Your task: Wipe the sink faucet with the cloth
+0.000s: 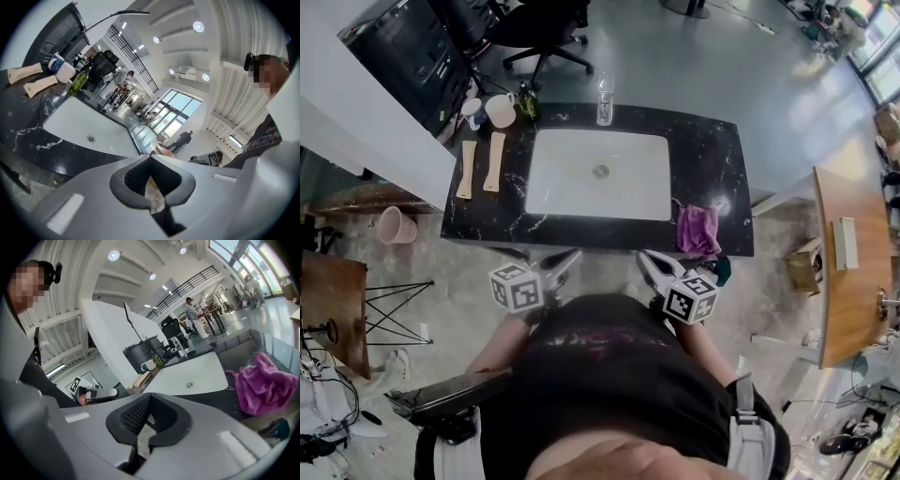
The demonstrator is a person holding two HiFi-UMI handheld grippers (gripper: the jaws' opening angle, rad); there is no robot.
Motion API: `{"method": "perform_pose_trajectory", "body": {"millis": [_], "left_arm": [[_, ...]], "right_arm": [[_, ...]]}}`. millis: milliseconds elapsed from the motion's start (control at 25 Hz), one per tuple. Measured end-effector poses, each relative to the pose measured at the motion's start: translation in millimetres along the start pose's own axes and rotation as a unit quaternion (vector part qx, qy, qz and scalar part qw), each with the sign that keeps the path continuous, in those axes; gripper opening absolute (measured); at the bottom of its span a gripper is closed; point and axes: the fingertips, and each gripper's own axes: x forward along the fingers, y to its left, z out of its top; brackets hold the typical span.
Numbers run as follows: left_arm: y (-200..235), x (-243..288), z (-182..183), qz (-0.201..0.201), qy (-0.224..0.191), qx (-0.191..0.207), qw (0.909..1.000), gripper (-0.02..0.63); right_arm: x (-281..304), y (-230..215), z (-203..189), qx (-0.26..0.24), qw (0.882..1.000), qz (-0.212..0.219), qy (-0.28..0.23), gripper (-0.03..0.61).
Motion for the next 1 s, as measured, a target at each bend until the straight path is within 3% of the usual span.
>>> {"method": "perform_pose_trajectory", "body": {"millis": [280,1000], "left_arm": [[2.2,-2.8,-2.2,0.007,0.002,0.003,1.0,-0.008],[4.7,0.8,-6.9,-0.001,0.006,-0.003,1.0,-0.008]], "right_arm": [[3.3,-1.2,-0.4,0.034,0.999,0.016,-0.008,0.011],[6.1,-1.0,-6.3,0.033,0.999,0.015,-0.001,0.011]]}}
